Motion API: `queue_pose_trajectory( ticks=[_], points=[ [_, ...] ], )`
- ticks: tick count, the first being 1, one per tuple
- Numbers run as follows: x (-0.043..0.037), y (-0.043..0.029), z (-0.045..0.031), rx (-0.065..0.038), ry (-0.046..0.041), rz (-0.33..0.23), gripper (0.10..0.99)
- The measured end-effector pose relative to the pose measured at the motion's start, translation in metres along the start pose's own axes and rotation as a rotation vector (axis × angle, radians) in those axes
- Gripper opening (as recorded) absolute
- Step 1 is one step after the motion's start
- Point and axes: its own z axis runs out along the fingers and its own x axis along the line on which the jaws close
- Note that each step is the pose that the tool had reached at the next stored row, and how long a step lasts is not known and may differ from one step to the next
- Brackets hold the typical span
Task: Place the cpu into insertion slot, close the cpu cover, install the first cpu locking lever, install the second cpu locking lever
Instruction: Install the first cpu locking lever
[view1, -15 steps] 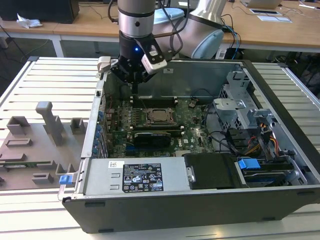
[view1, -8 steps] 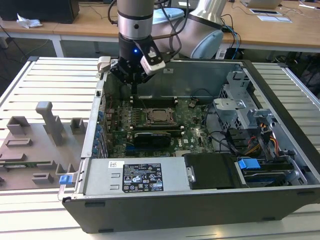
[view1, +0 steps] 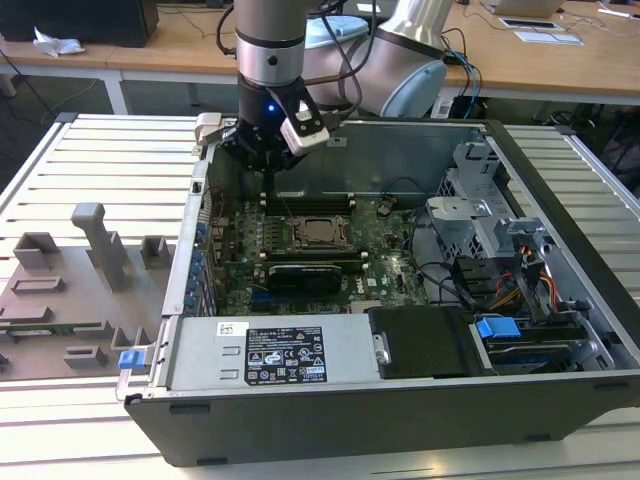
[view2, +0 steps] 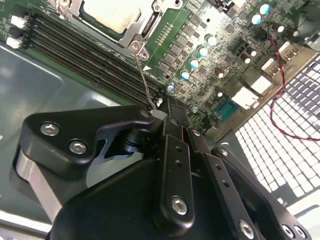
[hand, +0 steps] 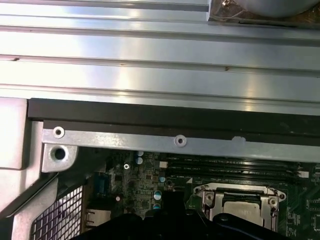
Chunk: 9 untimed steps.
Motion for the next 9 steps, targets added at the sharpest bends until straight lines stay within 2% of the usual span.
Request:
queue_pose_trajectory(
  ticks=[2, 9],
  points=[
    [-0.0002, -0.0002, 0.0038, 0.0, 0.0, 0.0, 0.106],
    [-0.0006, -0.0004, 0.007, 0.0, 0.0002, 0.0, 0.106]
  ],
)
